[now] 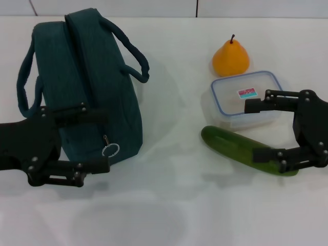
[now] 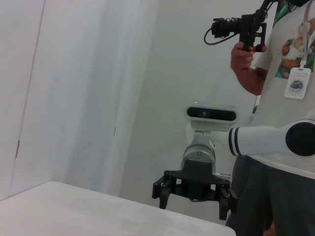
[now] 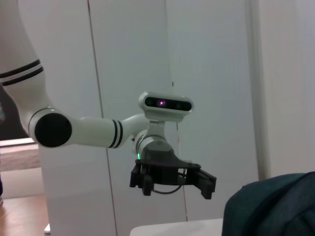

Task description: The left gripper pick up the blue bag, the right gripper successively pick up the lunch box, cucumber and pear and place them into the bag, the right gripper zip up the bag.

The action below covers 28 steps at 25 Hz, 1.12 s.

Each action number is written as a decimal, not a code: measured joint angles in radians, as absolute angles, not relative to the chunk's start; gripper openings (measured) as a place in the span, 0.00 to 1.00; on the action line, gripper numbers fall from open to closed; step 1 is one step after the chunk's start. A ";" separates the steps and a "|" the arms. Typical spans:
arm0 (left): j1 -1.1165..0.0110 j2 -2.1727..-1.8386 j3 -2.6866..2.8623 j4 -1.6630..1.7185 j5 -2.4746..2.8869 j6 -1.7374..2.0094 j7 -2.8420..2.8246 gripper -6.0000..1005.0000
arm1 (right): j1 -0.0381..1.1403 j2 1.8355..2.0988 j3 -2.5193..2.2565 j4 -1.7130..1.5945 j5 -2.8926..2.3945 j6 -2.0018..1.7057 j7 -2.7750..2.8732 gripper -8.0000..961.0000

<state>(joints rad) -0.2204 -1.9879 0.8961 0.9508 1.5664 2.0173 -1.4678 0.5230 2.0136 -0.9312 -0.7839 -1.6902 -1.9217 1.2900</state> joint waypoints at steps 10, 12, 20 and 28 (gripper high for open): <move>-0.221 -1.988 0.896 0.951 1.567 2.017 -1.468 0.89 | 0.516 2.014 -0.934 -0.776 -1.685 -1.916 1.288 0.88; -0.221 -1.988 0.896 0.951 1.567 2.017 -1.468 0.89 | 0.514 2.015 -0.934 -0.776 -1.685 -1.916 1.281 0.88; -0.220 -1.989 0.880 0.954 1.557 2.017 -1.477 0.89 | 0.514 2.017 -0.934 -0.763 -1.684 -1.916 1.265 0.88; -0.304 -1.985 0.507 0.959 1.571 1.930 -1.733 0.89 | 0.523 2.017 -0.934 -0.742 -1.684 -1.887 1.240 0.88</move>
